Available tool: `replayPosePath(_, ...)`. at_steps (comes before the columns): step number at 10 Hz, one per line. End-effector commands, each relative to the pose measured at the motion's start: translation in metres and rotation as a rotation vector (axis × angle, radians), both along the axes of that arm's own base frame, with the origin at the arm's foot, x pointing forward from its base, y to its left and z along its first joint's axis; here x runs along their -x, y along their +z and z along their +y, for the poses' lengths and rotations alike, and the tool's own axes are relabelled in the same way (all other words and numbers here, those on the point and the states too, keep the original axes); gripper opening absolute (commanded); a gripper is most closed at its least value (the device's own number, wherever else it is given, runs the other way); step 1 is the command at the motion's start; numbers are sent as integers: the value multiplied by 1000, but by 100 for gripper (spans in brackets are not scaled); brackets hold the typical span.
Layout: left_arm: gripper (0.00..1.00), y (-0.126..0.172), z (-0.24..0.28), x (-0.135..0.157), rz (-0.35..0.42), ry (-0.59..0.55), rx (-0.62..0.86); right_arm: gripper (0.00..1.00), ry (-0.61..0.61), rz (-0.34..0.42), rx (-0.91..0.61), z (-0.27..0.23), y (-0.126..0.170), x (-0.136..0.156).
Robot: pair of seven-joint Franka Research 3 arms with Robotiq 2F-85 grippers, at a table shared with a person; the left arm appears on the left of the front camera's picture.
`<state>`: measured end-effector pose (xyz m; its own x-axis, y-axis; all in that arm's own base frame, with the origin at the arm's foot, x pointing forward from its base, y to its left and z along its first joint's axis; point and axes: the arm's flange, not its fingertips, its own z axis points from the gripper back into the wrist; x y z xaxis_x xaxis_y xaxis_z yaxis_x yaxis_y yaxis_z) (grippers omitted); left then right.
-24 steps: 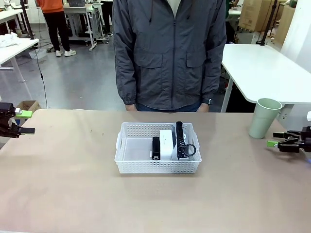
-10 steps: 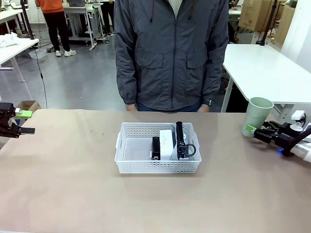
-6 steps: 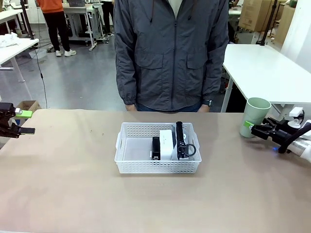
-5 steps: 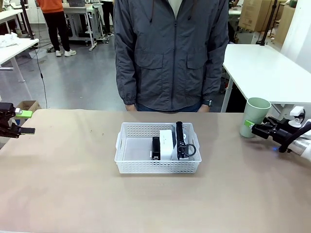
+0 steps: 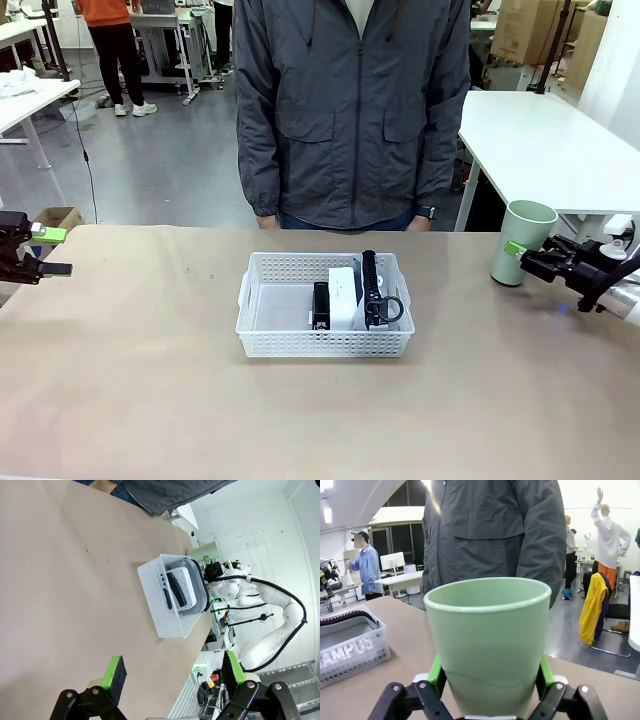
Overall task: Efficiently arrange items inside the basket to fit them all.
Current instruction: Pick up the Reusable plastic cup and place it inside the Organizing basket.
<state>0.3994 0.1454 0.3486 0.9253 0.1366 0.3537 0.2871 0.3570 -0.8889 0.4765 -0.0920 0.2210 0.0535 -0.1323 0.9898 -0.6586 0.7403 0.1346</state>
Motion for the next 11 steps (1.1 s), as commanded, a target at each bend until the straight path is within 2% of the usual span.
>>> replayPosePath(1,100,2,-1,2,10,-3,-2,0,21,-2,-2,0,12,11)
replayPosePath(2,100,2,-1,2,10,-3,-2,28,77,-6,-12,2,28,21)
replayPosePath(3,100,2,-1,2,10,-3,-2,28,166,-15,-41,4,51,35)
replayPosePath(4,100,2,-1,2,10,-3,-2,0,262,0,-54,6,81,50)
replayPosePath(5,100,2,-1,2,10,-3,-2,27,358,50,-81,11,112,65)
replayPosePath(6,100,2,-1,2,10,-3,-2,0,427,121,-73,22,139,80)
replayPosePath(8,100,2,-1,2,10,-3,-2,0,540,171,-31,47,158,101)
replayPosePath(9,100,2,-1,2,10,-3,-2,27,550,221,-30,56,155,109)
replayPosePath(10,100,2,-1,2,10,-3,-2,27,589,249,-123,59,144,109)
replayPosePath(11,100,2,-1,2,10,-3,-2,27,537,164,-33,50,156,94)
